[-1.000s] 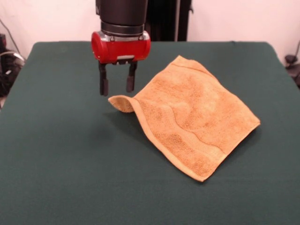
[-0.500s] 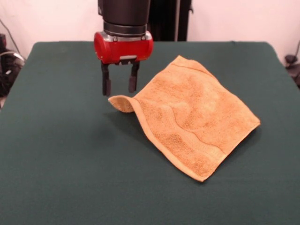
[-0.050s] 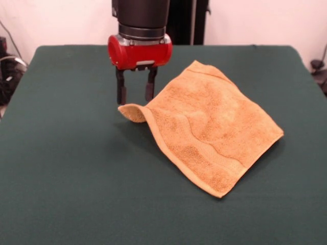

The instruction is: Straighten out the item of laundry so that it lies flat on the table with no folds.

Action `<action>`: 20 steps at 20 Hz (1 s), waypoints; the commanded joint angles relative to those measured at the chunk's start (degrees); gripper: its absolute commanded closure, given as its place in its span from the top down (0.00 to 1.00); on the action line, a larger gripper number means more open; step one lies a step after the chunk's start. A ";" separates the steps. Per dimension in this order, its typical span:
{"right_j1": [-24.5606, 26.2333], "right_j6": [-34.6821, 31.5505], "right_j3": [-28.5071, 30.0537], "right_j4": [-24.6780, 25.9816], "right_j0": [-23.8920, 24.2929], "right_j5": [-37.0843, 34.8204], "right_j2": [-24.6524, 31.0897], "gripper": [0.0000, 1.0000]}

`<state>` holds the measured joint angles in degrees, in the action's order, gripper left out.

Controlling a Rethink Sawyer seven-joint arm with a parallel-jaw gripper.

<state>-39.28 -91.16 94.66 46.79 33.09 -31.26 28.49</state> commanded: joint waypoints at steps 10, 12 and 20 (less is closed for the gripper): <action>3.80 16.36 2.27 -1.50 -1.99 -15.18 4.92 1.00; 3.95 16.65 1.99 -1.97 -1.64 -16.16 5.43 1.00; 4.39 16.99 0.89 -2.71 -1.37 -19.19 6.27 1.00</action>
<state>-39.04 -91.16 94.66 45.70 33.15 -44.21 28.63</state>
